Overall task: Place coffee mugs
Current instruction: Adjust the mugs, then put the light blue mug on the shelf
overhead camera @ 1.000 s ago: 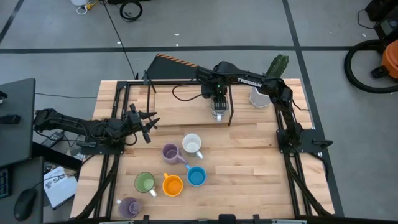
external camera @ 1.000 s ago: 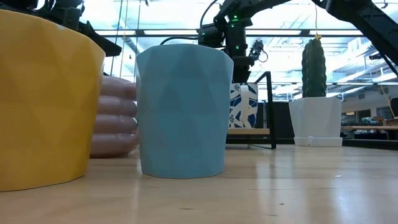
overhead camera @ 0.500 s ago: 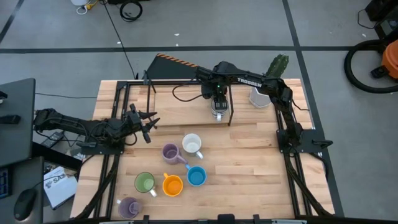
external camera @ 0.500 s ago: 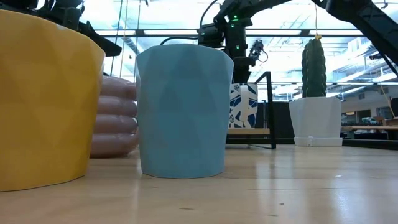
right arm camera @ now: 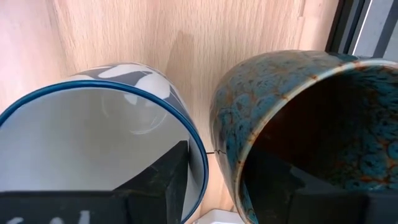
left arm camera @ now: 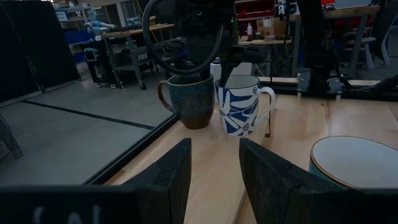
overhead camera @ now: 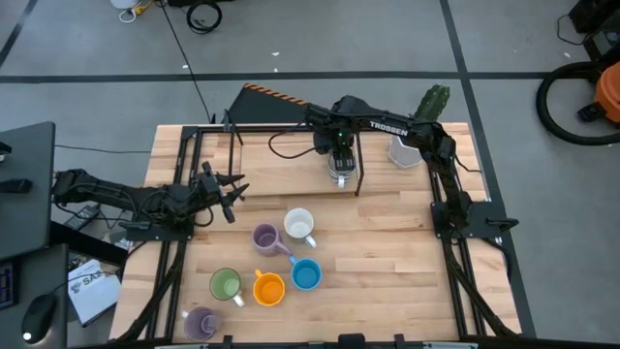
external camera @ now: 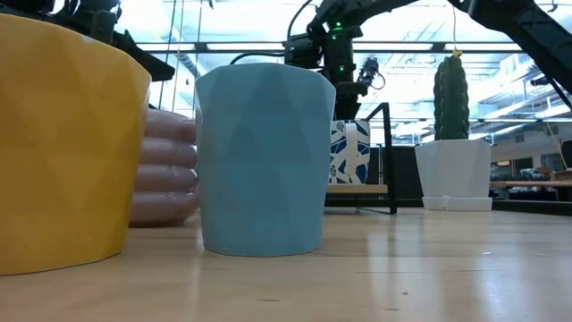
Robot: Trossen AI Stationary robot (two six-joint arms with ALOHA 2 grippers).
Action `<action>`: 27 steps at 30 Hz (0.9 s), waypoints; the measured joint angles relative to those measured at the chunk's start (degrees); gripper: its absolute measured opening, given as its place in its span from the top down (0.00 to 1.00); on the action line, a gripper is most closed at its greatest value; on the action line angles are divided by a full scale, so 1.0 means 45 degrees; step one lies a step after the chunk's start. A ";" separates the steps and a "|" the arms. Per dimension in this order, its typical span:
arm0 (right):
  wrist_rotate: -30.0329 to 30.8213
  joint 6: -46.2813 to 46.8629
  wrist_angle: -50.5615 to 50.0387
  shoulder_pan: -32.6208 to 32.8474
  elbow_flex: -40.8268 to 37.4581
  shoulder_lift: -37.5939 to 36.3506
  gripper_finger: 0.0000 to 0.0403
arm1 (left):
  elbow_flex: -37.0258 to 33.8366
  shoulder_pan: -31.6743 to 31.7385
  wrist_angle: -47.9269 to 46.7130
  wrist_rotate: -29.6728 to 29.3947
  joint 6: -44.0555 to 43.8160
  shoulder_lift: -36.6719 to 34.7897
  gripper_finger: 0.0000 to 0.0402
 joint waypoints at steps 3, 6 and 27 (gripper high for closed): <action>0.0000 0.0000 -0.0008 0.0008 0.0000 0.0000 0.62 | 0.0000 0.0000 0.0000 0.0000 0.0000 -0.0005 0.65; -0.0005 0.0049 -0.0021 0.0036 0.0000 0.0000 0.62 | 0.0000 0.0000 0.0000 0.0000 0.0000 -0.0003 0.65; 0.0600 0.1428 -0.1303 0.0570 0.1403 -0.0005 0.40 | 0.0000 0.0000 -0.0010 -0.0001 0.0005 0.0000 0.65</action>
